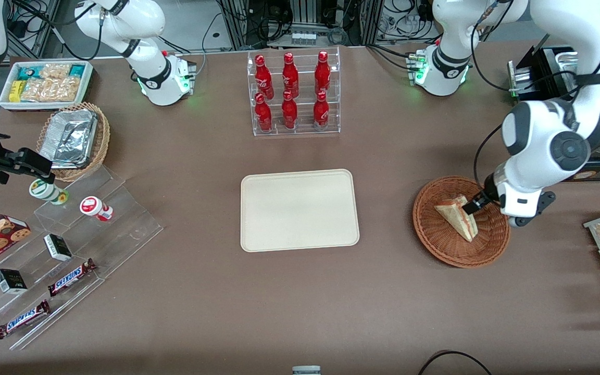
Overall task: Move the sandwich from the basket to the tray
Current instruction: 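Move the left gripper over the wrapped sandwich in the wicker basket, then lower the left gripper and close it on the sandwich's crust edge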
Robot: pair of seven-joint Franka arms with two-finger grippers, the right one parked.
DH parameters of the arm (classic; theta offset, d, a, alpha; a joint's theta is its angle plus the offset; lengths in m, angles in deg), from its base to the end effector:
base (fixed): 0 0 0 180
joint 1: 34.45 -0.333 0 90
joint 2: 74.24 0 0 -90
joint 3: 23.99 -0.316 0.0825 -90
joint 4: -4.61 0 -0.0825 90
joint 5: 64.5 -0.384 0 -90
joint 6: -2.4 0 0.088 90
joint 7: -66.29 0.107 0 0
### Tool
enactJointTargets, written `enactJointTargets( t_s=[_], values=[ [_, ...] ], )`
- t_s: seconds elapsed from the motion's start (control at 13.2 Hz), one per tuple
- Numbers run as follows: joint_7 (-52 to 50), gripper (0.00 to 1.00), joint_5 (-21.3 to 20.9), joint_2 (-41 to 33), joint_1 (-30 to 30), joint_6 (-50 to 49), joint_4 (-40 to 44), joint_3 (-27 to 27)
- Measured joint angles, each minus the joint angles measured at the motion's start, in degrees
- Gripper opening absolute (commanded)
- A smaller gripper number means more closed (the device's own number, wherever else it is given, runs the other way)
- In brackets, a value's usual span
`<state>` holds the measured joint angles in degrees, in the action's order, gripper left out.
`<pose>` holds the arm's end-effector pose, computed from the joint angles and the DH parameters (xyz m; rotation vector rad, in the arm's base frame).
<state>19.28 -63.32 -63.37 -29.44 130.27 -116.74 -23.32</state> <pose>0.5573 -0.0560 0.3175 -2.9135 -1.1212 0.1187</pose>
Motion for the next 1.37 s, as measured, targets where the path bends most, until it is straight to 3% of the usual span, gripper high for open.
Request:
enactJointTargets(
  t_s=[0.23, 0.91, 0.99, 1.06, 1.14, 1.37],
  values=[
    [-3.66, 1.00, -0.02, 1.96, 1.14, 1.47, 0.02, 0.28],
    [-1.64, 1.00, -0.21, 6.25, 1.04, 3.41, -0.03, -0.03],
    [-1.64, 0.93, -0.21, 7.28, 0.96, 4.01, -0.03, -0.05],
    [-1.64, 0.28, -0.21, 8.00, 0.80, 4.28, -0.03, -0.07],
    [-1.64, 0.00, -0.20, 8.50, 0.61, 4.33, -0.02, -0.12],
    [-1.64, 0.00, -0.20, 8.53, 0.48, 3.65, 0.33, -0.24]
  ],
)
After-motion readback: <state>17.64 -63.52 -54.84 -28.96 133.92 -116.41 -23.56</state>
